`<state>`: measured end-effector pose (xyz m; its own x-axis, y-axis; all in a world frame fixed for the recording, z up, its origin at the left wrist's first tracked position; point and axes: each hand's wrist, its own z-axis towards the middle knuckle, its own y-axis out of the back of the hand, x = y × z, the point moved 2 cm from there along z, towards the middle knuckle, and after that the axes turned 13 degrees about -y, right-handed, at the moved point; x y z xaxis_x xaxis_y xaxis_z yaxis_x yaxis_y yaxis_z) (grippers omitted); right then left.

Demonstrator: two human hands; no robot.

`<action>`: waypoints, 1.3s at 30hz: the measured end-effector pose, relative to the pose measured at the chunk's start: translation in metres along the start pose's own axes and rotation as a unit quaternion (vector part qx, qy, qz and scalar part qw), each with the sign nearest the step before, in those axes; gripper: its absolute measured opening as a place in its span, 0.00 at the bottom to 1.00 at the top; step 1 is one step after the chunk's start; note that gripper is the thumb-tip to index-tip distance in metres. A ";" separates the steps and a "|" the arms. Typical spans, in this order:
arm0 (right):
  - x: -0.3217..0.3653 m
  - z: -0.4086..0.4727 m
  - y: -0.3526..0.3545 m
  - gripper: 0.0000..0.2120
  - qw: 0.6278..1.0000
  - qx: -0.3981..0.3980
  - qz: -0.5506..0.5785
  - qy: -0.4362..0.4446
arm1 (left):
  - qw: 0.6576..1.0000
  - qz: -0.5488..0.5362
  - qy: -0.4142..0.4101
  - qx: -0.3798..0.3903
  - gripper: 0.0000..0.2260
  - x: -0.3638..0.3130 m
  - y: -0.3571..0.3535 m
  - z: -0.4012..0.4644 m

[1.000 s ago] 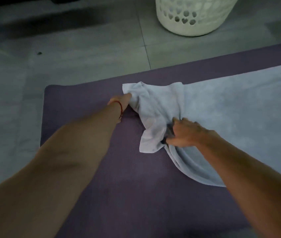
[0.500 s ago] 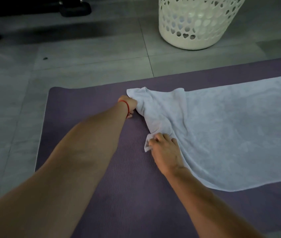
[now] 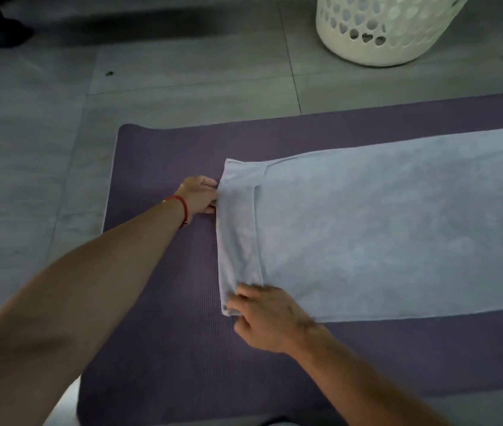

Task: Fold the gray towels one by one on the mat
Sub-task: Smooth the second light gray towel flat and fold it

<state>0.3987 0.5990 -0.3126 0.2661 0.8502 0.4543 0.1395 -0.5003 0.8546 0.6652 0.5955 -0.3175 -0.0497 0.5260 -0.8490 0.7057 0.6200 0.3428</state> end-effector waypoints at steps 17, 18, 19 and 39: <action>-0.066 -0.039 0.005 0.22 0.970 -0.147 -0.031 -0.191 | 0.973 0.222 -0.059 0.006 0.32 -0.034 -0.032 0.057; -0.078 -0.044 0.004 0.26 0.966 -0.126 -0.058 -0.219 | 0.969 0.237 -0.064 0.009 0.28 -0.036 -0.032 0.061; -0.087 -0.049 0.000 0.29 0.965 -0.103 -0.076 -0.228 | 0.967 0.246 -0.073 -0.001 0.23 -0.040 -0.030 0.062; 0.016 -0.015 -0.012 0.32 0.992 -0.068 -0.082 -0.062 | 0.868 0.377 -0.323 0.021 0.29 0.040 -0.016 -0.015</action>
<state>0.3871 0.6208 -0.3117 0.3671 0.8875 0.2785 0.0638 -0.3227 0.9443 0.6410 0.6154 -0.3512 0.8340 0.3285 -0.4433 0.3921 0.2123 0.8951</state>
